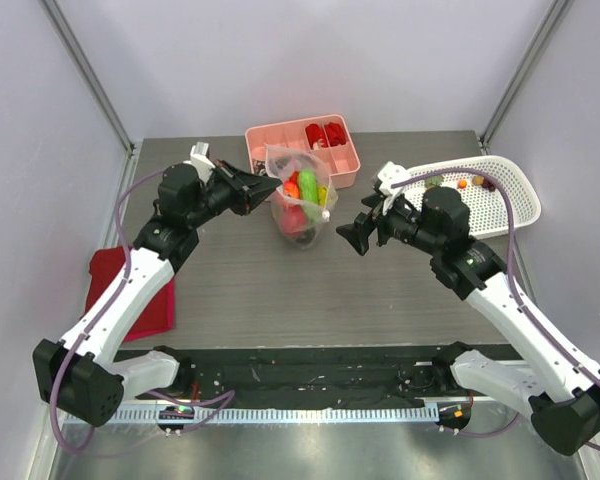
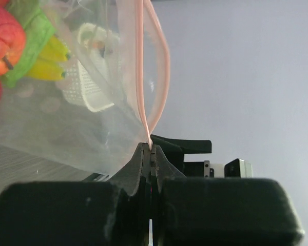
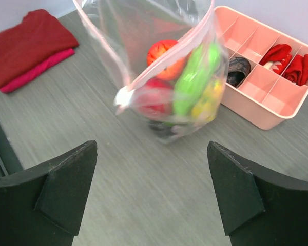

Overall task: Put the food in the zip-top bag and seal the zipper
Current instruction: Adjust the zipper food storage bag at the center of the board.

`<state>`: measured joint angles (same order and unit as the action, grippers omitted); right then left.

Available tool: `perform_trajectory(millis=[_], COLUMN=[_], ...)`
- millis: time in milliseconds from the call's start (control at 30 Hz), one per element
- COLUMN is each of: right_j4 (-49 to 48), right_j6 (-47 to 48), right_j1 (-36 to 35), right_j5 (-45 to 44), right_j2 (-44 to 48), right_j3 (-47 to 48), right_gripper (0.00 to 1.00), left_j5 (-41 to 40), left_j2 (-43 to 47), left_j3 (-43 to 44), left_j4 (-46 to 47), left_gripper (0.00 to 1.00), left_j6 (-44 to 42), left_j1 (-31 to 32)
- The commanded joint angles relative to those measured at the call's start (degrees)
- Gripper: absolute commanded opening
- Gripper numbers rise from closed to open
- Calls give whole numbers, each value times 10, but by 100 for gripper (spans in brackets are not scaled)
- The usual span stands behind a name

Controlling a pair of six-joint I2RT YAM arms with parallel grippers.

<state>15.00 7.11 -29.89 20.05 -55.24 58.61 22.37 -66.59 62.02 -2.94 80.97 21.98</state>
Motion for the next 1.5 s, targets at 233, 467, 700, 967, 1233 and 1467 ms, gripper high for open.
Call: perform_trajectory(millis=[233, 467, 700, 967, 1233, 1467], right_j4=[-169, -111, -109, -60, -28, 41], right_j6=[-10, -111, -241, -246, -161, 5], right_j1=[-3, -8, -44, -75, -99, -100], right_j5=[85, 111, 52, -44, -96, -9], right_j2=[-15, -30, -60, -172, -222, -199], right_j3=[-68, -32, -4, 89, 142, 194], right_gripper=[89, 90, 100, 98, 30, 1], left_j5=[-26, -29, -28, -24, -12, 47], left_j2=[25, 8, -10, -18, -14, 26], left_j3=[-52, -32, -10, -6, -10, -14], left_j4=[72, 90, 88, 97, 101, 84], left_gripper=[0, 0, 0, 0, 0, 26], left_j6=[45, 45, 35, 29, 17, -105], left_j1=[-3, -4, -4, -3, -4, -48])
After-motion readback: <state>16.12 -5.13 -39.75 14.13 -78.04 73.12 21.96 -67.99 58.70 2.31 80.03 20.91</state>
